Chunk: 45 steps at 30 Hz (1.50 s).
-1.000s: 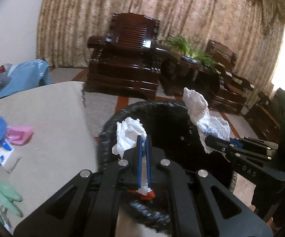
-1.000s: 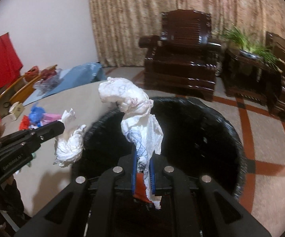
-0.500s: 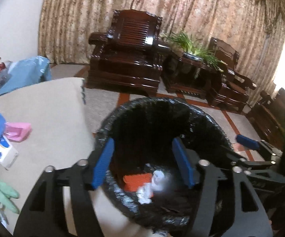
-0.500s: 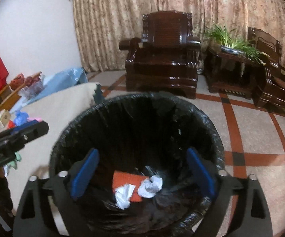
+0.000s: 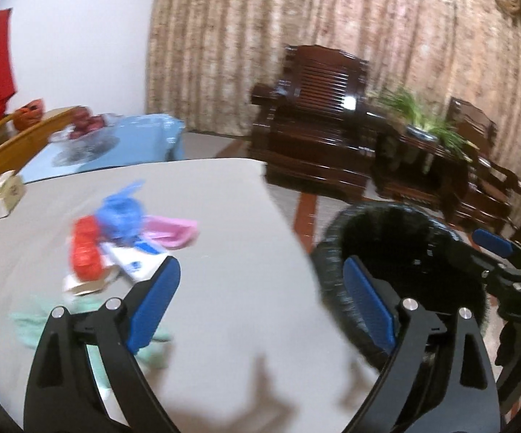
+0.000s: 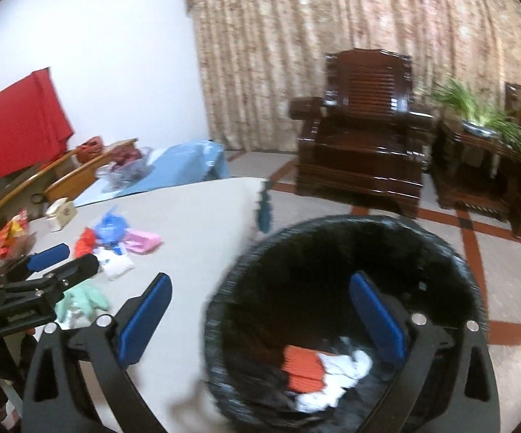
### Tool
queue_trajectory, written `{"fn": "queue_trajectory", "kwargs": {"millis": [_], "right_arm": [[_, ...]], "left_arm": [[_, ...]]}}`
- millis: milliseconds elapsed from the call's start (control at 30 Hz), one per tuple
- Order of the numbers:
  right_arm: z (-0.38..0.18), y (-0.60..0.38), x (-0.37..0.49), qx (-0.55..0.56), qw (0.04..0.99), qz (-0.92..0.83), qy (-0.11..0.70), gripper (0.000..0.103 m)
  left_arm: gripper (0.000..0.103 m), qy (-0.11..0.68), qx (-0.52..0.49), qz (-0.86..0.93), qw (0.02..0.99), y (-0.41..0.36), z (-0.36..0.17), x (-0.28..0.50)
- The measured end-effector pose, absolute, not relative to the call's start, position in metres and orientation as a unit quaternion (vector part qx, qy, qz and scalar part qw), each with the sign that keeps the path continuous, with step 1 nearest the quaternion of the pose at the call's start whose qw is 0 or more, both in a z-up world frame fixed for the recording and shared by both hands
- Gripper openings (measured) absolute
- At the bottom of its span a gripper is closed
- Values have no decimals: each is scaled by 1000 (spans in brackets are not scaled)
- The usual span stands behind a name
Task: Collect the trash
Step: 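Move both tools back to the table and grasp the green rubber gloves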
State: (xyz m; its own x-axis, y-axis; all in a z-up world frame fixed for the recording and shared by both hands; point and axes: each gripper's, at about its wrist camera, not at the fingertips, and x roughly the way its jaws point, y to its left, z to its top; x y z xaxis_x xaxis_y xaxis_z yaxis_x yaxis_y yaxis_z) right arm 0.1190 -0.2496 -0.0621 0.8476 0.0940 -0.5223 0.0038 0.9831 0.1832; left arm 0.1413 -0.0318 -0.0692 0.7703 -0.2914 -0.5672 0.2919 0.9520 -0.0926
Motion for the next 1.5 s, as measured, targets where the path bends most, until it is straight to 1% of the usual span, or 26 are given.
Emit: {"fn": "queue_trajectory", "kwargs": {"millis": [267, 500, 600, 700, 900, 1067, 1167, 1233, 1267, 1300, 1333, 1367, 1400, 1433, 1500], "right_arm": [[-63, -178, 144, 67, 954, 94, 276, 97], [-78, -115, 166, 44, 948, 143, 282, 97], [-86, -93, 174, 36, 946, 155, 283, 95], [-96, -77, 181, 34, 941, 166, 293, 92], [-111, -54, 189, 18, 933, 177, 312, 89], [-118, -43, 195, 12, 929, 182, 322, 88], [-122, -38, 201, 12, 926, 185, 328, 87], [-123, -35, 202, 9, 925, 188, 330, 87], [-124, -34, 202, 8, 925, 189, 330, 87], [-124, -32, 203, 7, 924, 190, 332, 87], [-125, -31, 204, 7, 923, 191, 334, 87], [-126, -29, 205, 8, 922, 193, 335, 86], [-126, -27, 207, 8, 921, 196, 336, 85], [-126, -26, 207, 9, 921, 199, 336, 84], [-126, -18, 209, 7, 918, 208, 337, 82]], "left_arm": [[89, 300, -4, -65, 952, 53, -65, 126], [89, 317, -9, 2, 948, 112, -83, 116], [89, 328, -17, 18, 944, 132, -95, 115], [89, 339, -23, 26, 940, 143, -107, 117], [80, 361, -44, 27, 931, 154, -126, 129], [79, 370, -53, 17, 927, 154, -137, 138], [72, 379, -56, 13, 924, 153, -143, 145], [63, 380, -61, 16, 923, 154, -145, 148], [62, 380, -65, 16, 922, 155, -146, 149], [58, 380, -67, 16, 922, 156, -146, 149], [53, 380, -67, 16, 922, 156, -147, 149], [50, 380, -62, 14, 923, 155, -147, 150], [43, 379, -57, 14, 924, 153, -148, 150], [31, 378, -55, 11, 924, 152, -148, 150], [24, 383, -61, 0, 922, 153, -151, 151]]}}
